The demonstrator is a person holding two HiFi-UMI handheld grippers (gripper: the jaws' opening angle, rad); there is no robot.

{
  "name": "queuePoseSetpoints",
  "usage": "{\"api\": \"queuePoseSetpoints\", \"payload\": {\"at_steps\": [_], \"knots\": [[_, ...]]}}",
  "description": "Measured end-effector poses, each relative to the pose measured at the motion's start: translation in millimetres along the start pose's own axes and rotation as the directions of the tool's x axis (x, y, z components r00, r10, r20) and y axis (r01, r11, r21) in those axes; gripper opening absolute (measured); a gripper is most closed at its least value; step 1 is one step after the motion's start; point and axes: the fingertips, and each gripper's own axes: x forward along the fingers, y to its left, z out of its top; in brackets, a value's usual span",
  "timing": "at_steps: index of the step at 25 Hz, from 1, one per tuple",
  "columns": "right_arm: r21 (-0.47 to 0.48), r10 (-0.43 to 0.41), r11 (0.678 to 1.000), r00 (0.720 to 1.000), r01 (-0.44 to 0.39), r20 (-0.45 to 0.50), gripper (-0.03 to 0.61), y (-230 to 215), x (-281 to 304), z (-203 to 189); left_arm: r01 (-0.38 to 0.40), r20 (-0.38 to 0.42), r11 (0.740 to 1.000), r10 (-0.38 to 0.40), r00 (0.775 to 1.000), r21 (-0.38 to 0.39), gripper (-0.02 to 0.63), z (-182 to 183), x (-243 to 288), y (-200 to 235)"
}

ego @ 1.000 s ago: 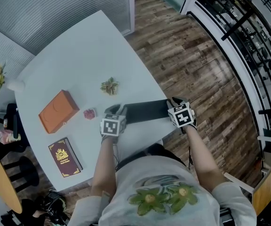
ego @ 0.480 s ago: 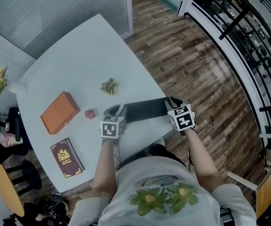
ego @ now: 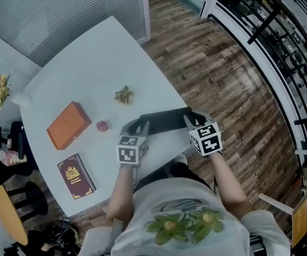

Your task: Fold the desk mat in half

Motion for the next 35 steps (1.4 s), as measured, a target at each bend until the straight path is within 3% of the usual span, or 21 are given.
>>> {"api": "queuePoseSetpoints", "payload": {"at_steps": [10,22,30,35], "knots": [[-0.015,0.047,0.999,0.994,-0.046,0.096,0.041,37,-31,17,0.017,0.062,0.999,-0.019,0.998,0.044,0.036,6,-25,-39],[0.000,0.051,0.999,0.986,-0.052,0.160,0.017,52,-69,17,-0.048,0.166,0.997,0.038,0.985,0.056,0.005,20,-57,-71],[0.000,0.073,0.997,0.980,-0.074,0.183,0.017,60,-84,15,-0.026,0.157,0.998,0.018,0.987,0.052,0.005,12,-63,-87],[-0.004,0.073,0.997,0.978,-0.074,0.193,0.017,64,-90,17,-0.051,0.145,0.995,0.038,0.989,0.087,0.005,12,-67,-91]]}}
